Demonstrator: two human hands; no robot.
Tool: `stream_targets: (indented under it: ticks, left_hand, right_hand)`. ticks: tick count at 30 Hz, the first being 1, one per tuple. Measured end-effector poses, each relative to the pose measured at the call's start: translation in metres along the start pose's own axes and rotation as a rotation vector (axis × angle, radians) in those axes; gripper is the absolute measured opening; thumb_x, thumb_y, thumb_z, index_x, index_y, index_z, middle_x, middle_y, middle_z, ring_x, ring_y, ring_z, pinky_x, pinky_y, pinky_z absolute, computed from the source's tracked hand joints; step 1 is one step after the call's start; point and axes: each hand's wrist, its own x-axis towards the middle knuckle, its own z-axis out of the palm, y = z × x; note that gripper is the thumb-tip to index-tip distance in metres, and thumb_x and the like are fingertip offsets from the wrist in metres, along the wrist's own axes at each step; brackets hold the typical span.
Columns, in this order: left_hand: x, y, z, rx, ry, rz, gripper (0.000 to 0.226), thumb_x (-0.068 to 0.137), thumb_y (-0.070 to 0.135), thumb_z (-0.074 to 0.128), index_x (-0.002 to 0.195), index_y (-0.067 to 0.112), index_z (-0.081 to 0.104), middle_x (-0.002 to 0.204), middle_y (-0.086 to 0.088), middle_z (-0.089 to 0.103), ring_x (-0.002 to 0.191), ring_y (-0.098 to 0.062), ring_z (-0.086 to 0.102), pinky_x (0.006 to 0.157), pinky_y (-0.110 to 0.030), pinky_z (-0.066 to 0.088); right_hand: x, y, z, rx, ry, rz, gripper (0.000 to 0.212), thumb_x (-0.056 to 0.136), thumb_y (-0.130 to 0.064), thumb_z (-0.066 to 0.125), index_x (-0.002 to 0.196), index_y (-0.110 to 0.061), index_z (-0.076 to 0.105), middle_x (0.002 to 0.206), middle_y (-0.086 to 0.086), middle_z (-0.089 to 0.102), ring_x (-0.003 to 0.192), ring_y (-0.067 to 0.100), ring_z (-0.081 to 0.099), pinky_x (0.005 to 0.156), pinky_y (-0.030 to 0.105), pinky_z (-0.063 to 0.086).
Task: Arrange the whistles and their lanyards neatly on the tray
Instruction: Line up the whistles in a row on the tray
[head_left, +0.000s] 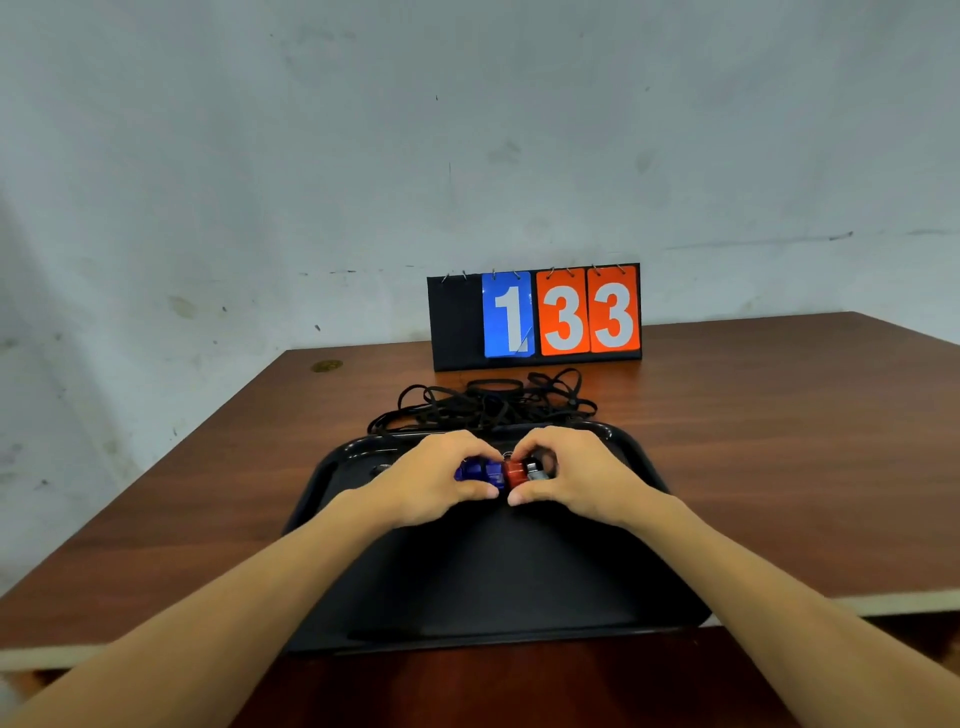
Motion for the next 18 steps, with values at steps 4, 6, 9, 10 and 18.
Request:
stream_targets:
  ticks: [4,6,9,10,18]
  left_hand:
    - [-0.003,0.004,0.005,-0.039,0.060,-0.005,0.041,0.088,0.028,0.065,0.127,0.026,0.055,0.121,0.007,0.056,0.110,-0.006,0.051,0.098,-0.024,0.041]
    - [-0.004,0.004,0.006,-0.057,0.069,-0.010,0.041,0.088,0.026,0.065,0.127,0.025,0.054,0.122,0.006,0.056,0.110,-0.007,0.051,0.099,-0.024,0.040]
    - [-0.005,0.004,0.002,-0.097,0.084,-0.027,0.046,0.086,0.030,0.067,0.129,0.024,0.053,0.125,0.007,0.054,0.112,-0.005,0.050,0.098,-0.022,0.039]
    - [-0.005,0.003,0.000,-0.118,0.084,-0.037,0.047,0.086,0.031,0.067,0.129,0.025,0.052,0.126,0.008,0.053,0.113,-0.005,0.049,0.097,-0.021,0.038]
    - [0.013,-0.003,-0.021,-0.167,0.180,-0.078,0.031,0.091,0.022,0.060,0.121,0.028,0.059,0.120,0.018,0.055,0.111,0.004,0.049,0.096,-0.017,0.035]
  right_hand:
    - [0.001,-0.002,-0.001,-0.016,-0.008,-0.027,0.044,0.067,-0.041,0.082,0.103,-0.024,0.064,0.098,-0.012,0.059,0.085,0.003,0.053,0.072,0.014,0.041]
    - [0.002,-0.004,-0.002,-0.029,-0.031,-0.031,0.047,0.066,-0.042,0.082,0.106,-0.025,0.064,0.103,-0.009,0.062,0.092,0.005,0.055,0.081,0.019,0.045]
    - [0.001,-0.007,-0.006,-0.027,-0.039,-0.023,0.053,0.067,-0.047,0.079,0.113,-0.026,0.063,0.107,-0.009,0.063,0.096,0.006,0.056,0.083,0.020,0.046]
    - [0.001,-0.007,-0.008,-0.024,-0.026,-0.024,0.051,0.070,-0.048,0.077,0.114,-0.025,0.063,0.106,-0.010,0.063,0.094,0.004,0.055,0.081,0.017,0.045]
    - [0.017,0.016,-0.030,0.022,0.171,0.089,0.021,0.095,-0.029,0.053,0.108,-0.022,0.068,0.101,-0.009,0.066,0.089,0.004,0.058,0.074,0.010,0.042]
